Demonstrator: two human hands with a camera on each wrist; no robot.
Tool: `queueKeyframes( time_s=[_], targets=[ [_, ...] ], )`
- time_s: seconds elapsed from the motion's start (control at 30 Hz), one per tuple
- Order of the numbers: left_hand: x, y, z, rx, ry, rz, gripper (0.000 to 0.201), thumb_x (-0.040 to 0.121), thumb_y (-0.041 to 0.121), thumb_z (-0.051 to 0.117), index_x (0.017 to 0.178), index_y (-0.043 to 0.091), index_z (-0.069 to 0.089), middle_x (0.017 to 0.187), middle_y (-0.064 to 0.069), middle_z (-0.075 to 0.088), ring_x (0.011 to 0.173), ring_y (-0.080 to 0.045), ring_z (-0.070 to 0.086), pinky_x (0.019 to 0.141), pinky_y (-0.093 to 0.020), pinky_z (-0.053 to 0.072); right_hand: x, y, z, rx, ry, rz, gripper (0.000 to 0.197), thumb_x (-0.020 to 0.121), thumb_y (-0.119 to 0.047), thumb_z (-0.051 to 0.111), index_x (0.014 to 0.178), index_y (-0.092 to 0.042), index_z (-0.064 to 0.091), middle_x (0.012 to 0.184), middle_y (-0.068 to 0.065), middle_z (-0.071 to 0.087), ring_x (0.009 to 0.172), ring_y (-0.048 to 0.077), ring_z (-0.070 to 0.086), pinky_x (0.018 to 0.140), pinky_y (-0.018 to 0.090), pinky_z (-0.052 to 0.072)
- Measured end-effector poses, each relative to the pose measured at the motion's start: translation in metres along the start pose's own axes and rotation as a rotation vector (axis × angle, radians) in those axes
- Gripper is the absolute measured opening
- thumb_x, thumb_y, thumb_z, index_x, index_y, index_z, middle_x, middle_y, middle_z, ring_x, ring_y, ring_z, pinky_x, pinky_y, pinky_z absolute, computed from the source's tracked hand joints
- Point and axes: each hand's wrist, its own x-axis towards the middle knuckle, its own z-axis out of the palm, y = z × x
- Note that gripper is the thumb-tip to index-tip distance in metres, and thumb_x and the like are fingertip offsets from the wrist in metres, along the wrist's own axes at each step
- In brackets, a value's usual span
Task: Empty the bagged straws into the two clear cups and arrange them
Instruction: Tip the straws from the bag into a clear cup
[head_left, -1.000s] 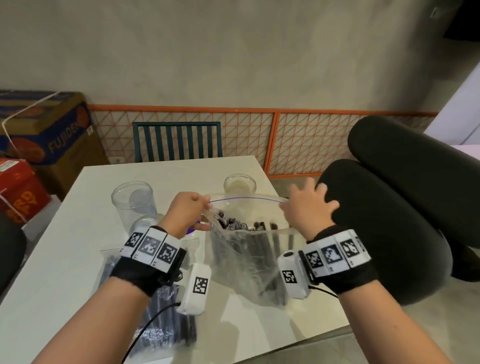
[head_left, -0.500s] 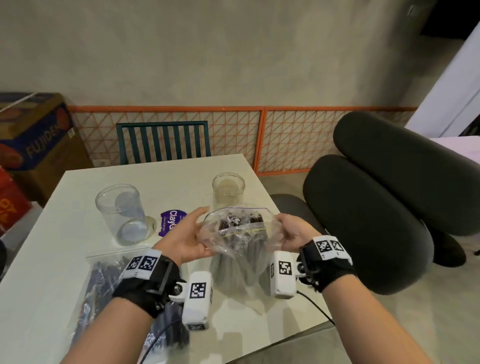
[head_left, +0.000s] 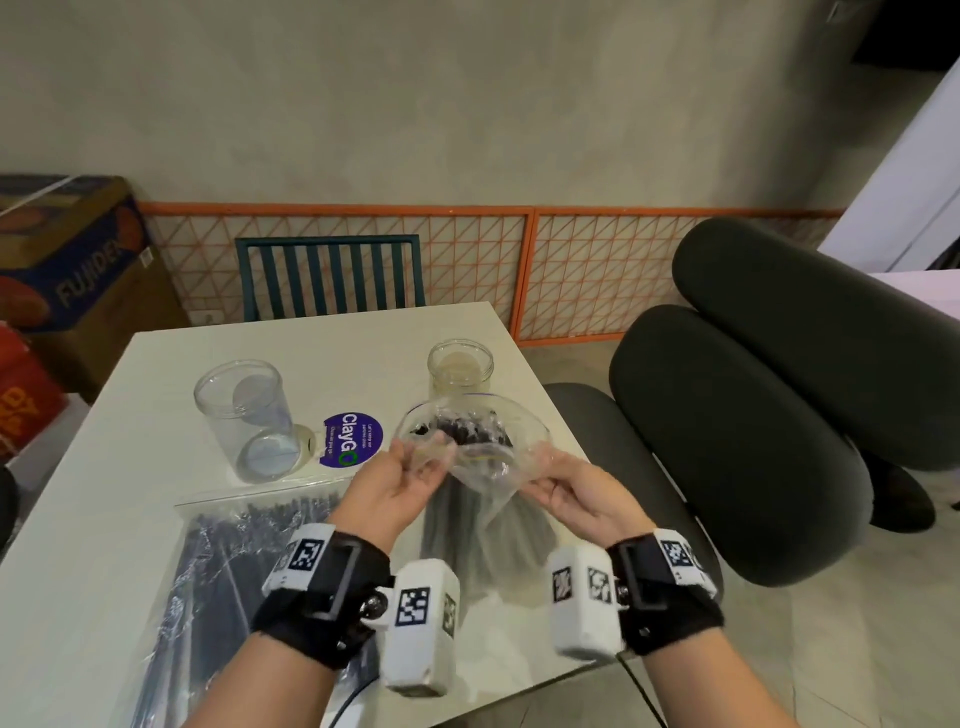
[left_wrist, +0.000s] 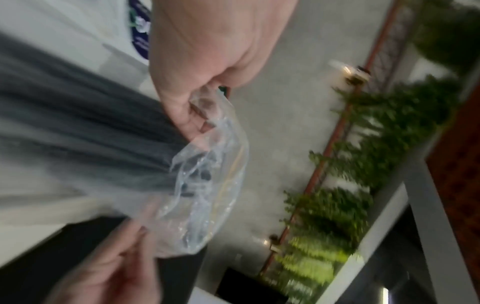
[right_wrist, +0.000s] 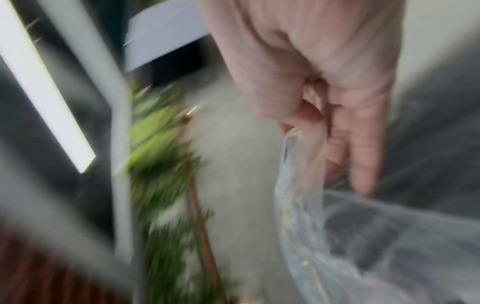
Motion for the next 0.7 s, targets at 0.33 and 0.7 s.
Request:
queueKeyframes(
  time_s=[0.33,0.7],
  targets=[
    [-0.01,0.007,-0.023,0.759,-0.032,-0.013,0.023,0.089,0.04,0.055,0.107,0.026,0.059,0.096,-0.014,0.052,0.066,-0.022,0.068,0.052,-0.036,0.057,-0.006,-0.014,0.01,-0.907,0.115,-0.092,0.034,0.088,-0.047,0.053,0.12,-0.04,0.045,0.093,0.003,0.051,0.069,0.019,0.05,0.059,0.03,0.053],
    [0.005,0.009,-0.009,0.697,0.151,0.058,0.027,0.099,0.017,0.042,0.076,0.009,0.053,0.067,-0.006,0.054,0.05,-0.019,0.055,0.052,-0.03,0.048,0.029,-0.014,0.017,-0.566,0.184,0.066,0.033,0.097,-0.017,0.04,0.064,-0.016,0.044,0.045,-0.004,0.045,0.035,0.009,0.037,0.049,0.022,0.034]
  ],
)
